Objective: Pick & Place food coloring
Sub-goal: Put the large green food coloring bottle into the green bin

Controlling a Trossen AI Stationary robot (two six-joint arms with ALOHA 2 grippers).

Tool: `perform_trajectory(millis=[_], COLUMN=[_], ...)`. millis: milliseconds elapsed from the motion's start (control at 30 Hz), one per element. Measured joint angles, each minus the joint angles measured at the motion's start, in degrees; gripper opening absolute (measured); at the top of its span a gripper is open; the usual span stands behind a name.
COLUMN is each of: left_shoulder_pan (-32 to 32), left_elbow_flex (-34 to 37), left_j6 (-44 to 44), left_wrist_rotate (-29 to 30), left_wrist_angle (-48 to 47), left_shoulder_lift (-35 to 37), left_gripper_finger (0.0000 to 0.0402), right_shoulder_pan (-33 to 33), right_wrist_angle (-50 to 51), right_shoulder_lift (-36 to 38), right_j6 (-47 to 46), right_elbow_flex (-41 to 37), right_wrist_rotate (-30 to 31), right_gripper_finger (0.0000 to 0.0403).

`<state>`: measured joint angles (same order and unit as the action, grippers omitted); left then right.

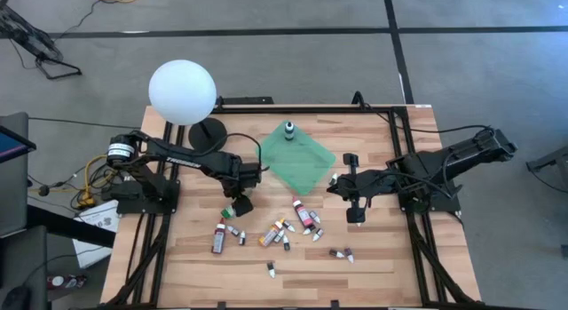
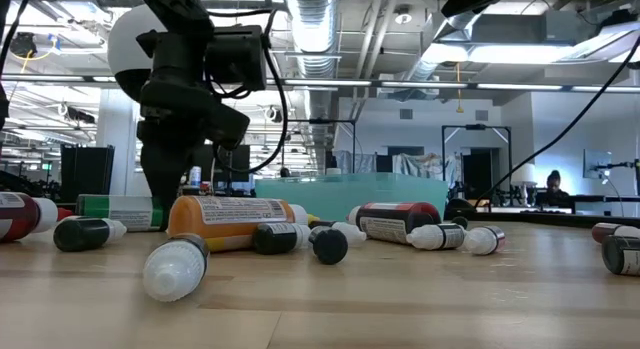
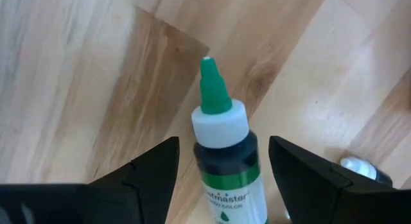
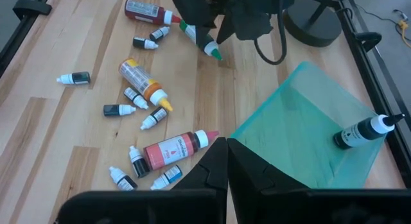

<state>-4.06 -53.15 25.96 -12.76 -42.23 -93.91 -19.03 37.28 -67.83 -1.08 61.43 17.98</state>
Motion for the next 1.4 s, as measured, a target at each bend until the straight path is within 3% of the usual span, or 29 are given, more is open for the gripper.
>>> perform_trajectory(millis=[500, 1167, 1400], left_shoulder_pan=[-1.83, -1.63, -1.68], left_elbow_flex=[0.0, -3.24, -5.22], left_j6=[-1.58, -2.88, 1.83], left_wrist_rotate=[1.45, 1.67, 2.32], left_wrist_angle=[5.18, -2.17, -5.12], left_shoulder_lift=[0.0, -7.84, -8.07], left_gripper_finger=[0.0234, 0.0226, 0.0226], right_shoulder_pan=[0.0, 0.0, 0.02], right_wrist_angle=[0.0, -0.02, -0.02], right_shoulder_lift=[0.0, 0.02, 0.02], right_j6=[-0.44, -0.47, -0.46], right_elbow_flex=[0.0, -0.01, 0.0], right_wrist_rotate=[-0.02, -0.02, 0.0], right_gripper_finger=[0.0, 0.0, 0.0])
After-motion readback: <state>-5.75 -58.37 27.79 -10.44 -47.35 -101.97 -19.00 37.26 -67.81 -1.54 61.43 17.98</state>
